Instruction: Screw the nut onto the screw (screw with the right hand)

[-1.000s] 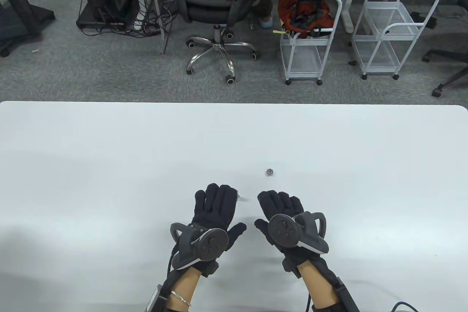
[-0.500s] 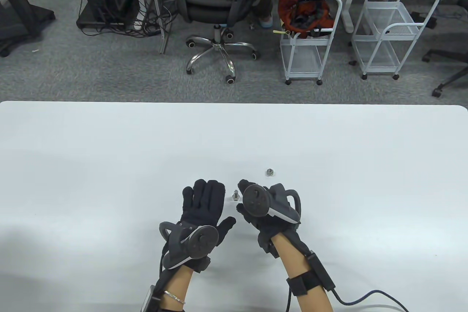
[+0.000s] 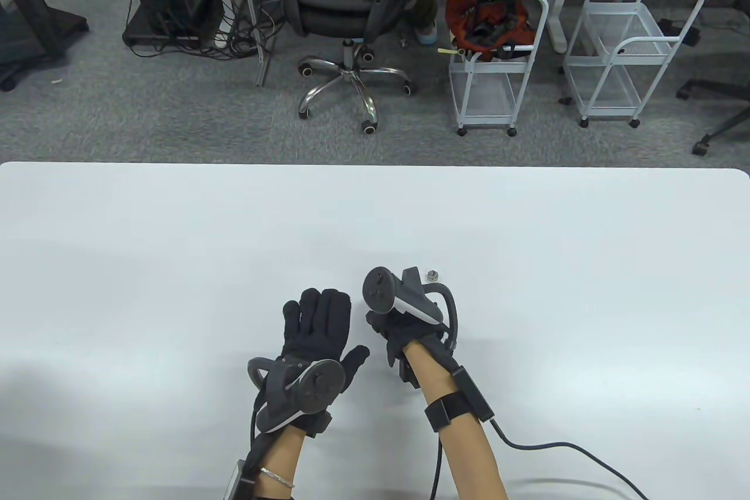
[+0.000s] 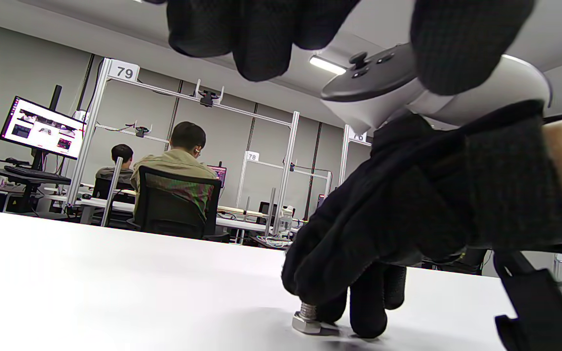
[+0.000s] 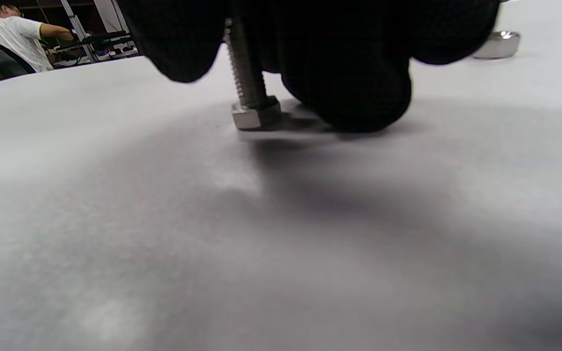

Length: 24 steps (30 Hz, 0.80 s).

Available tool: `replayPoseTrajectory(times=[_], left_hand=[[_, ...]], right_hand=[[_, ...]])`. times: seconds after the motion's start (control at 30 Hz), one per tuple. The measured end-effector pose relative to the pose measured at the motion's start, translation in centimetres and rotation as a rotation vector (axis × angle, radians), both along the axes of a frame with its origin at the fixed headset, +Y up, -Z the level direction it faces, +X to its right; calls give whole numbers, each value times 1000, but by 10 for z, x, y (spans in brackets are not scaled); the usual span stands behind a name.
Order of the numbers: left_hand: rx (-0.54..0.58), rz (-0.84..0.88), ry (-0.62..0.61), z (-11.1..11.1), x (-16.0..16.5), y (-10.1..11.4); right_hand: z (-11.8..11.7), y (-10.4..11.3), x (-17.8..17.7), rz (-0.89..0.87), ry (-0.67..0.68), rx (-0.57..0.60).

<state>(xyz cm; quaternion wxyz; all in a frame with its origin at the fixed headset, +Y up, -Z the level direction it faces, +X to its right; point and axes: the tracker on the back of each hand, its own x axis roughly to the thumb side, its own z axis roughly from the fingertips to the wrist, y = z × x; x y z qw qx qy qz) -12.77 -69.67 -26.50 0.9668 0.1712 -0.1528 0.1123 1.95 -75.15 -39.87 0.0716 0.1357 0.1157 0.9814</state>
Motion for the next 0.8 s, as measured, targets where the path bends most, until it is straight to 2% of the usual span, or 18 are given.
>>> replayPoseTrajectory(times=[0.2, 0.4, 0.6, 0.8], left_hand=[[-2, 22, 1, 0, -2, 0], [2, 32, -5, 0, -2, 0], [-9, 45, -18, -1, 1, -2], [-53, 120, -57, -2, 7, -6]], right_hand=[[-2, -2, -9, 87, 4, 37], [-2, 0, -10, 103, 4, 85], [2, 8, 1, 5, -15, 82], [22, 32, 20, -203, -8, 126]])
